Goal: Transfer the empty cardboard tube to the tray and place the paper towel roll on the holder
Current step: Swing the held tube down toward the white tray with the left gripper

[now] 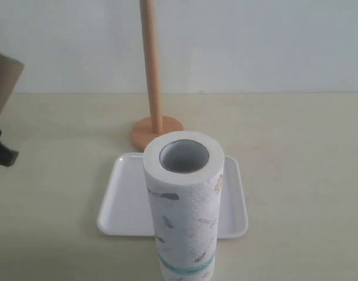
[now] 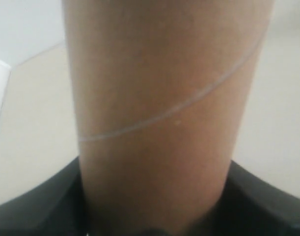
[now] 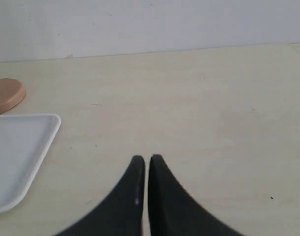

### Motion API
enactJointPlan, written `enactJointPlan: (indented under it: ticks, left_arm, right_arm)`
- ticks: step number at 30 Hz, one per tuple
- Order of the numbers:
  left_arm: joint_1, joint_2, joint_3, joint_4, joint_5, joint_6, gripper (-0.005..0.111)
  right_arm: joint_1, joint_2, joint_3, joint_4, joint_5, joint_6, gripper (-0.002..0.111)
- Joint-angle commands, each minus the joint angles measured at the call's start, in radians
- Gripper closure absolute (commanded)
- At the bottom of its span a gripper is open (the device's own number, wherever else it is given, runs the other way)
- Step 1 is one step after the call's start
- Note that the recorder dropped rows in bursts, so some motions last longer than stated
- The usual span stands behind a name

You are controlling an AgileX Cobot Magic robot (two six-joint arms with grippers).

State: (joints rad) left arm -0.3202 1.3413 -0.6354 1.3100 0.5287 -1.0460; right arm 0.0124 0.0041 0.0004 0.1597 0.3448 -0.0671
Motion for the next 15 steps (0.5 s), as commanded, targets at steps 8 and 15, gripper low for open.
enactJointPlan:
  ticks: [8, 15]
  left_arm:
    - [-0.169, 0.101, -0.388, -1.187, 0.216, 1.462, 0.103]
    - [-0.180, 0.296, -0.684, -1.216, 0.503, 1.743, 0.103]
  right_arm:
    - [-0.004, -0.004, 0.000, -0.005, -0.011, 0.000, 0.106]
    - [-0.004, -0.004, 0.000, -0.005, -0.011, 0.000, 0.106]
